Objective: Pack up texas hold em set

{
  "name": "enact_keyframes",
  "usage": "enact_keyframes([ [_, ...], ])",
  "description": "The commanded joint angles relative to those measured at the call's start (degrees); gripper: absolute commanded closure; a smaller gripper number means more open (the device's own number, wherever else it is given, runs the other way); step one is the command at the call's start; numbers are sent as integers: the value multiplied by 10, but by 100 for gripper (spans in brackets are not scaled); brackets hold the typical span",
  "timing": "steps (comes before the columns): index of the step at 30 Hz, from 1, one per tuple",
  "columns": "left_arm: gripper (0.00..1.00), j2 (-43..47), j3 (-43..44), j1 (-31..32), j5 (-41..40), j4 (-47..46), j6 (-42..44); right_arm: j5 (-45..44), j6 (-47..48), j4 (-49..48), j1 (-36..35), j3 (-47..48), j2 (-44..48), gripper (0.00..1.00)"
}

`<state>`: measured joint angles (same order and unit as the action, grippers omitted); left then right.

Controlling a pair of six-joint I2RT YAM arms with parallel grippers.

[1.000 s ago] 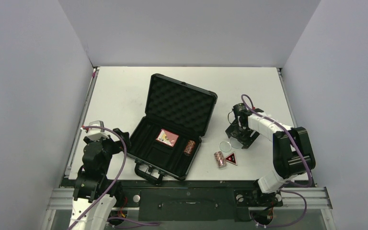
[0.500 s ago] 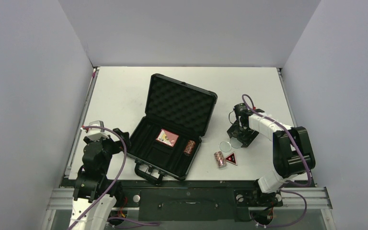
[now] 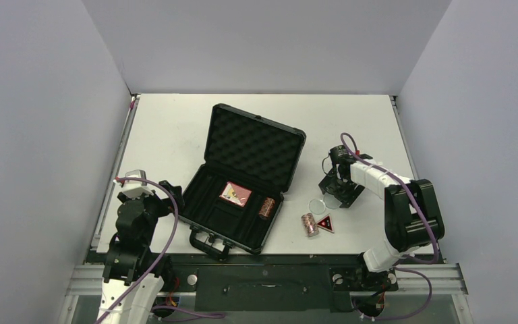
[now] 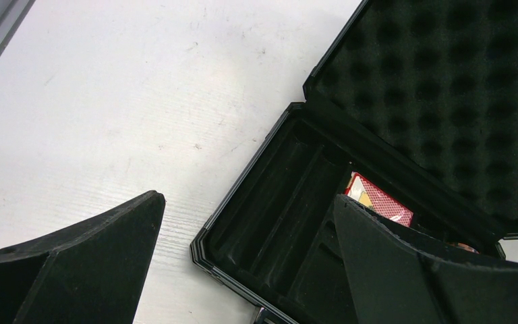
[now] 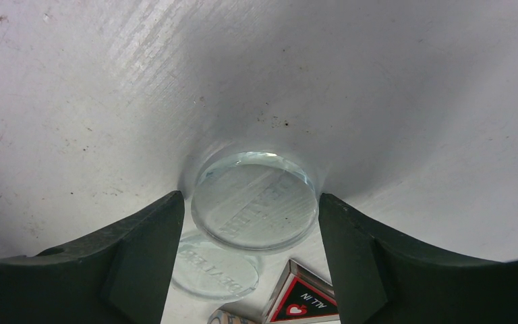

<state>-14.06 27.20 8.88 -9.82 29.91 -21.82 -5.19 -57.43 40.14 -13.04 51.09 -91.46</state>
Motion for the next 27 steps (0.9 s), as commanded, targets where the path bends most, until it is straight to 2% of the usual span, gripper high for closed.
enact_keyframes([
  [1,4,6,4,-5,-1,-30,3,-2,4,-5,4,-28,-2,31],
  [27,4,9,5,-5,-1,-28,3,-16,34,18,-30,-22,-16,34],
])
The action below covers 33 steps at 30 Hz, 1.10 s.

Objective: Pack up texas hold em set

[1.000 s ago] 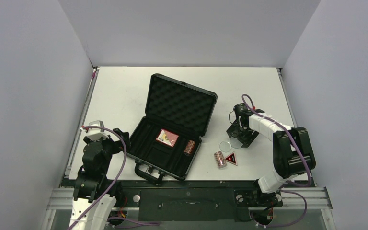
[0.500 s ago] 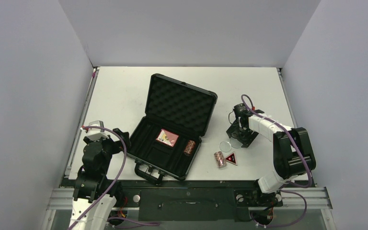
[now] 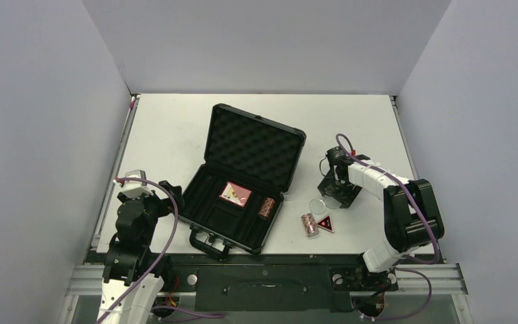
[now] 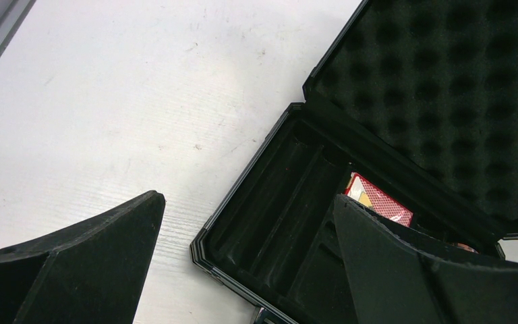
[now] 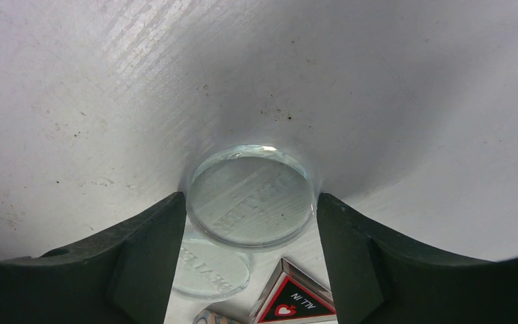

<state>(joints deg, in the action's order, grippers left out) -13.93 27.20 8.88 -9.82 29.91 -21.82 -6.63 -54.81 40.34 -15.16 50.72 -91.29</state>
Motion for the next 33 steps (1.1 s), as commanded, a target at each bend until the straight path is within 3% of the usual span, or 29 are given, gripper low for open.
enact_keyframes([
  [1,4,7,5,-6,-1,-28,3,1,8,15,-9,-18,-18,35],
  [7,4,7,5,-6,-1,-29,3,4,12,12,-10,-18,-20,46],
  [9,4,6,5,-5,-1,-29,3,5,15,12,-10,-16,-20,55],
  [13,4,5,5,-6,0,-29,4,5,18,15,-10,-10,-15,64],
  [33,4,5,5,-7,5,-30,4,-74,54,146,1,125,74,66],
])
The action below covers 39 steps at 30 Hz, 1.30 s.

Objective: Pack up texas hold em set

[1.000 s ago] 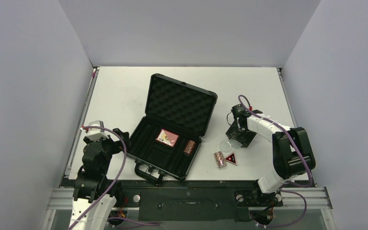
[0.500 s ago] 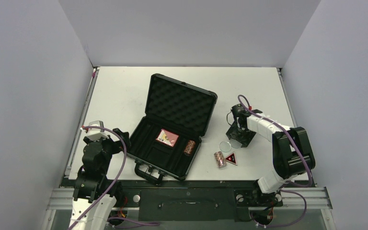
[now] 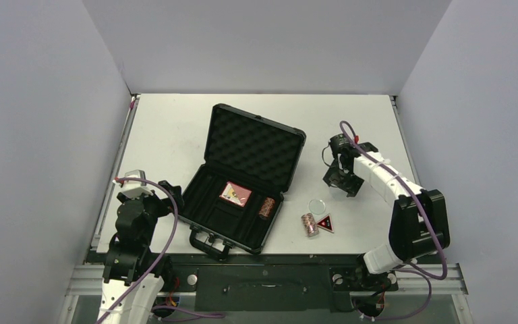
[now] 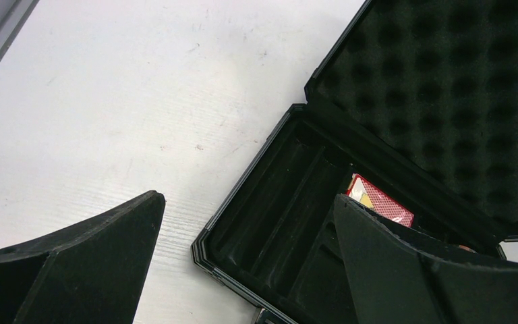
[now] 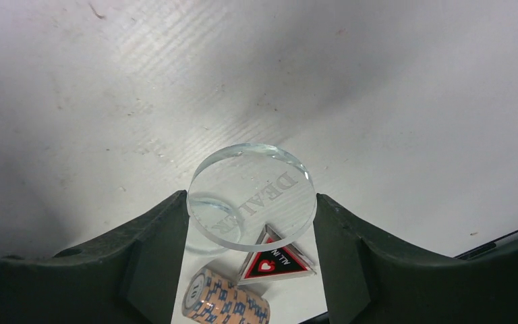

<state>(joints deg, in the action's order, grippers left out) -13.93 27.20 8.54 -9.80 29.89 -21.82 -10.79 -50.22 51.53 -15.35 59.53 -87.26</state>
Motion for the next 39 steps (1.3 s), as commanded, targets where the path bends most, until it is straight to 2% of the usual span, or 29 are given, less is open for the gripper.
enact_keyframes([
  [1,4,5,5,-4,5,-30,4,-33,8,37,2,45,39,66],
  [10,4,6,4,-4,6,-30,5,-30,11,78,1,99,75,68],
  [20,4,8,4,-2,8,-31,6,-32,23,137,-23,209,100,68],
  [30,4,1,5,6,10,-30,6,-11,50,134,-107,284,93,75],
  [39,4,-2,8,5,-3,-27,1,-11,56,137,-219,369,13,77],
])
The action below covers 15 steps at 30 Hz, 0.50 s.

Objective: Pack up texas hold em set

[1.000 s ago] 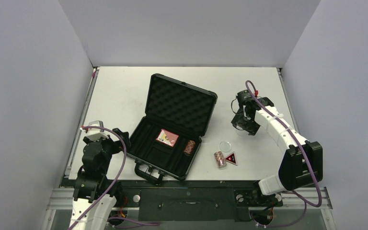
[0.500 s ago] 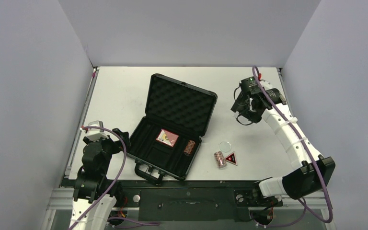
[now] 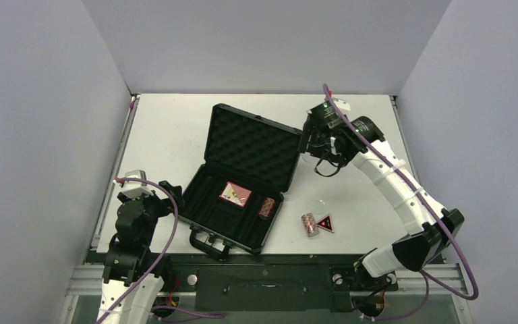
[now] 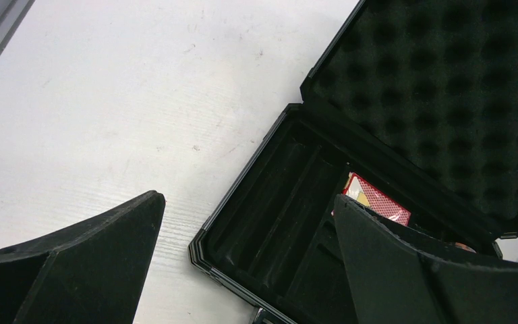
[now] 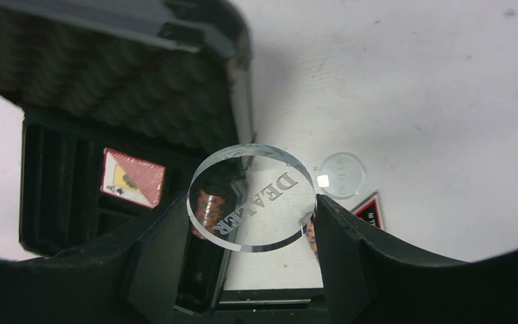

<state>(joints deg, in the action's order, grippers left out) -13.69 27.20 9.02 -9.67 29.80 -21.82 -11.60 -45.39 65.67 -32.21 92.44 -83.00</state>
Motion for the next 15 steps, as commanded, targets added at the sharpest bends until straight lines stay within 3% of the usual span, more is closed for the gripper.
enact_keyframes([
  [1,4,-5,8,1,-3,-26,2,-3,3,-7,-61,48,-41,77],
  [8,4,-5,8,3,-1,-24,0,-5,-17,-11,-161,106,-119,76],
  [15,4,2,7,9,-6,-24,1,6,-27,-5,-211,177,-217,76],
])
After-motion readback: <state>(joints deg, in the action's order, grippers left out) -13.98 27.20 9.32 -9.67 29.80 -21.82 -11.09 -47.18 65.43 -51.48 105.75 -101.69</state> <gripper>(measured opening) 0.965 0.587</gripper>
